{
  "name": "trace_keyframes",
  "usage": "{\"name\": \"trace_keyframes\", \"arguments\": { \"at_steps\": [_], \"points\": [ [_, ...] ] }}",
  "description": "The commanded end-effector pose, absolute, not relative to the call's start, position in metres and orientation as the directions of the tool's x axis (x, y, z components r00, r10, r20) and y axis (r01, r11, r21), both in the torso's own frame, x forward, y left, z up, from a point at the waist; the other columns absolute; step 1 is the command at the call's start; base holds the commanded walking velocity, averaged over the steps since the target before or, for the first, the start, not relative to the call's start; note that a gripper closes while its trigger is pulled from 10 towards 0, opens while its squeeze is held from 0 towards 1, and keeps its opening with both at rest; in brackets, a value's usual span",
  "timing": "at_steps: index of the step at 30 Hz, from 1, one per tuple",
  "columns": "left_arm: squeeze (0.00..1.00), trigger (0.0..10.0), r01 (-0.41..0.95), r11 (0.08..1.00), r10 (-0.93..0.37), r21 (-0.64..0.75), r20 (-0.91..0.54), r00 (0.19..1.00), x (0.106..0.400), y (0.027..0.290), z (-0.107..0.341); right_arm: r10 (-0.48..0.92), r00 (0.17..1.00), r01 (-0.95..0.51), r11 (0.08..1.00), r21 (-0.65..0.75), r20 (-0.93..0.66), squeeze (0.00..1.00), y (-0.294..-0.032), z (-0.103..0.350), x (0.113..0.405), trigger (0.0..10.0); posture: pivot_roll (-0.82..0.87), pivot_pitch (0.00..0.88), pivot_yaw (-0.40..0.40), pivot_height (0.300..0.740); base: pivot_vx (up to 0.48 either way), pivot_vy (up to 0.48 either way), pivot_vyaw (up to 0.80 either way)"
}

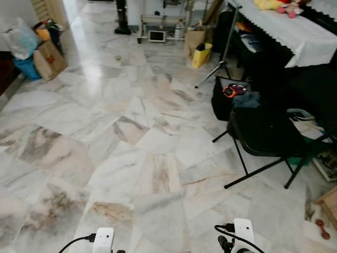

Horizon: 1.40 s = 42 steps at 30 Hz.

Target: Hang keys on a hook

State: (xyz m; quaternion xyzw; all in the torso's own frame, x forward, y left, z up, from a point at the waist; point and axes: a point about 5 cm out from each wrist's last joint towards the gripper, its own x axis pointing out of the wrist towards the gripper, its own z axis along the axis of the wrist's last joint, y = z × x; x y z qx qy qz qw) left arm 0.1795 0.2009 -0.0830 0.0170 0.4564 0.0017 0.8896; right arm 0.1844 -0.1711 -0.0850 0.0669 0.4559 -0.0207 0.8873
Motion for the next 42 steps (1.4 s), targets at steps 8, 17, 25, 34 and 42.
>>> {"name": "trace_keyframes", "arguments": {
  "at_steps": [8, 17, 25, 34, 42],
  "points": [
    [0.00, 10.0, 0.026, 0.999, 0.018, 0.041, -0.808, 0.588, 0.1789, 0.2006, -0.0831, 0.010, 0.584, 0.120, 0.988, 0.098, -0.812, 0.00, -0.1726, -0.0857, 0.1827, 10.0, 0.01, 0.000, -0.051, 0.740, 0.000, -0.247, -0.79],
    [0.00, 10.0, 0.044, 0.998, 0.012, 0.046, -0.818, 0.575, 0.1767, 0.2007, -0.0843, 0.010, 0.585, 0.125, 0.987, 0.102, -0.811, 0.00, -0.1714, -0.0853, 0.1837, 10.0, 0.00, 0.000, -0.040, 0.740, 0.000, 0.000, -0.79],
    [0.00, 10.0, 0.050, 0.997, 0.015, 0.052, -0.821, 0.571, 0.1776, 0.2031, -0.0836, -0.005, 0.587, 0.154, 0.982, 0.106, -0.810, 0.00, -0.1708, -0.0846, 0.1857, 10.0, -0.01, 0.000, -0.035, 0.740, 0.000, 0.000, -0.79],
    [0.00, 10.0, 0.046, 0.997, 0.020, 0.056, -0.817, 0.576, 0.1813, 0.2018, -0.0823, -0.013, 0.594, 0.164, 0.981, 0.105, -0.805, 0.00, -0.1708, -0.0828, 0.1896, 10.0, 0.00, 0.000, -0.042, 0.740, 0.000, 0.000, -0.79],
    [0.00, 10.0, 0.027, 0.998, 0.033, 0.060, -0.815, 0.578, 0.1813, 0.2052, -0.0817, -0.025, 0.591, 0.182, 0.978, 0.103, -0.806, 0.00, -0.1703, -0.0833, 0.1887, 10.0, 0.01, 0.000, -0.050, 0.740, 0.000, 0.000, -0.78]
  ]
}}
